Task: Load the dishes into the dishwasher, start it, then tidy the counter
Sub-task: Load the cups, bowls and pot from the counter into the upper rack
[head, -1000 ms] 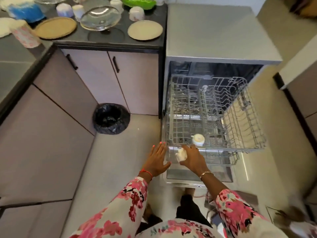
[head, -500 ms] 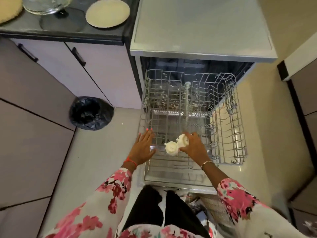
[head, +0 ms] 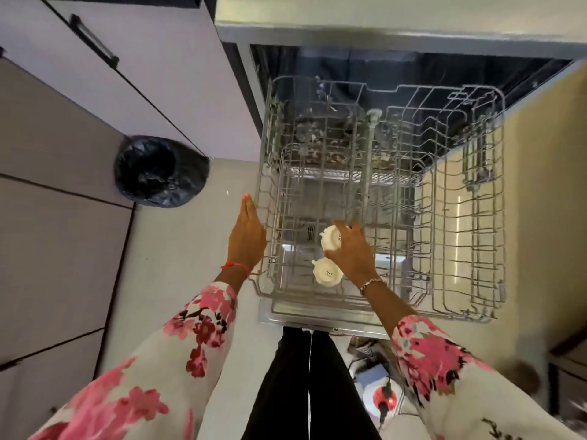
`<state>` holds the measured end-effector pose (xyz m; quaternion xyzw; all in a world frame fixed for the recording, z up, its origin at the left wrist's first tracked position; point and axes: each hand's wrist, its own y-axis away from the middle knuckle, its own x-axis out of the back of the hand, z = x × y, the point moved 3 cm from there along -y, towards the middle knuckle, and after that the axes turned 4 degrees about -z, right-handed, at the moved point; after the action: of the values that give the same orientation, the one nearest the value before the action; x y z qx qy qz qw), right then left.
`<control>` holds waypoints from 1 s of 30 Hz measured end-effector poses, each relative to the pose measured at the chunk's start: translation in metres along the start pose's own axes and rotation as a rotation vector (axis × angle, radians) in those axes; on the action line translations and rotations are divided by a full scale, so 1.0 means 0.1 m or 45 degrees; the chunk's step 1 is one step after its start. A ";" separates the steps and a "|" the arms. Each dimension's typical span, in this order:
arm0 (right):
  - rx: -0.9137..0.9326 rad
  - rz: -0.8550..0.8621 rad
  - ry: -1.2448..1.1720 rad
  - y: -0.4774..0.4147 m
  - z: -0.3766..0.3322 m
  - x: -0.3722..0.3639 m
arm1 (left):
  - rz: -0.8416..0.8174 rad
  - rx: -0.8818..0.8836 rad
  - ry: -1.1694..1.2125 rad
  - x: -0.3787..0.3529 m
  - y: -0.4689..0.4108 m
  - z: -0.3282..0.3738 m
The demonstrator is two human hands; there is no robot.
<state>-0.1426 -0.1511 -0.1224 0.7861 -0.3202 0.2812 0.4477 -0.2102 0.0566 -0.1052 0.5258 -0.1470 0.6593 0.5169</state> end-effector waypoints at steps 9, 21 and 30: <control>-0.073 0.000 0.103 -0.10 -0.01 -0.17 | -0.038 0.221 0.181 -0.11 -0.05 -0.07; -0.098 0.060 0.004 -0.07 -0.12 -0.22 | -0.030 0.213 0.292 -0.13 -0.05 -0.08; -0.170 0.075 -0.063 -0.05 -0.07 -0.25 | -0.018 0.229 0.281 -0.12 -0.05 -0.06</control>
<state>-0.1555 -0.1366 -0.1405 0.7516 -0.3722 0.2527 0.4825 -0.2105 0.0568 -0.1195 0.4954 -0.0259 0.7199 0.4854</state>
